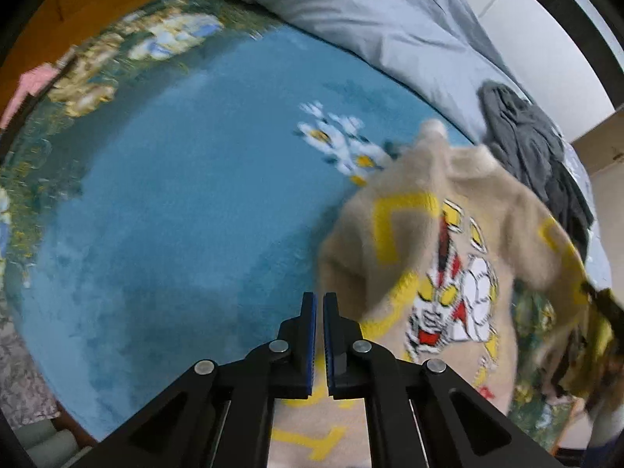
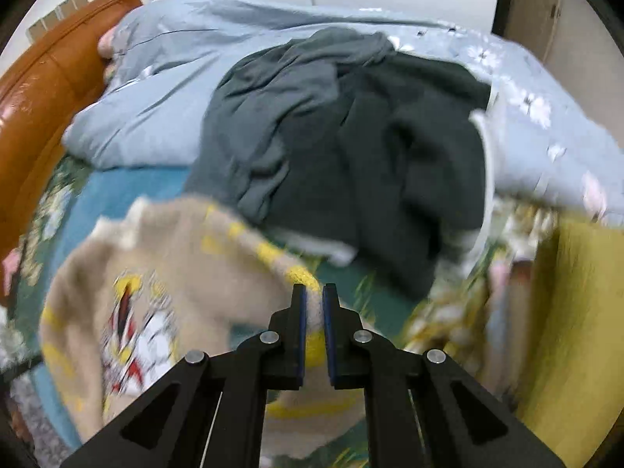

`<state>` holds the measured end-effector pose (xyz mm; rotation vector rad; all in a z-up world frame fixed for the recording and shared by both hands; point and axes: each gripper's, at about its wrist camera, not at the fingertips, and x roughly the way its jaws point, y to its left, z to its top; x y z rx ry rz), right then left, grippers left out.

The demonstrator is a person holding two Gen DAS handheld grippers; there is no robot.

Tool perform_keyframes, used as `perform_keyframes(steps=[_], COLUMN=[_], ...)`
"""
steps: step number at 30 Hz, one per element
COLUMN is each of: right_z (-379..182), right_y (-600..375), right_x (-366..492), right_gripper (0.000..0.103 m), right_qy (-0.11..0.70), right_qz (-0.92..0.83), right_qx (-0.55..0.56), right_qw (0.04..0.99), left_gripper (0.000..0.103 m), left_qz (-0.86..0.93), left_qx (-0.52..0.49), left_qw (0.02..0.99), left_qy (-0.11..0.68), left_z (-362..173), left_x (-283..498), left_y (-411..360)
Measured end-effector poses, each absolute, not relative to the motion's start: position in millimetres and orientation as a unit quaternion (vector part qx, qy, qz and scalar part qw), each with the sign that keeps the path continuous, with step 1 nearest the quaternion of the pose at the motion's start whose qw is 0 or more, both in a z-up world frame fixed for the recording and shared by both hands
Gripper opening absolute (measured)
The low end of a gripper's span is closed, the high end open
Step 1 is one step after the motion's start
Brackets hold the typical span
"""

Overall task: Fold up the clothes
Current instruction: 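Lift and shake the sweater out with both grippers over the blanket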

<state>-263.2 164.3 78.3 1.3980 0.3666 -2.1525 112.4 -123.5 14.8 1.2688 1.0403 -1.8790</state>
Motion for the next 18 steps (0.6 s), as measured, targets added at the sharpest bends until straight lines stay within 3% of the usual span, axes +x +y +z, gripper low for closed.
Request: perform_keyframes(steps=[5, 7, 11, 12, 14, 15, 18], right_z=[52.5, 44.5, 53.2, 61.4, 86.2, 98.1, 125.8], right_y=[150.6, 155.4, 163.5, 165.7, 173.2, 178.1, 192.2], right_x=[-290.2, -293.0, -290.9, -288.4, -278.9, -271.9, -240.5], right_gripper=[0.008, 0.008, 0.009, 0.013, 0.035, 0.051, 0.056], right_qy=[0.175, 0.173, 0.162, 0.16, 0.156, 0.151, 0.125], right_qz=[-0.785, -0.782, -0.79, -0.796, -0.818, -0.828, -0.839], right_qx=[0.545, 0.551, 0.54, 0.528, 0.491, 0.475, 0.442], right_qw=[0.237, 0.235, 0.243, 0.249, 0.254, 0.257, 0.291], left_gripper=[0.017, 0.033, 0.049, 0.051, 0.053, 0.055, 0.063], left_qz=[-0.715, -0.714, -0.715, -0.717, -0.72, -0.723, -0.729], left_qx=[0.501, 0.498, 0.479, 0.472, 0.455, 0.444, 0.418], left_qw=[0.299, 0.297, 0.296, 0.297, 0.298, 0.296, 0.287], left_qy=[0.385, 0.393, 0.414, 0.419, 0.431, 0.438, 0.46], left_z=[5.4, 3.3, 3.8, 4.6, 10.9, 13.6, 17.8], left_x=[100.9, 101.7, 111.6, 115.6, 124.4, 128.0, 134.4], left_y=[-111.9, -114.4, -119.9, -120.7, -118.5, -118.5, -118.5])
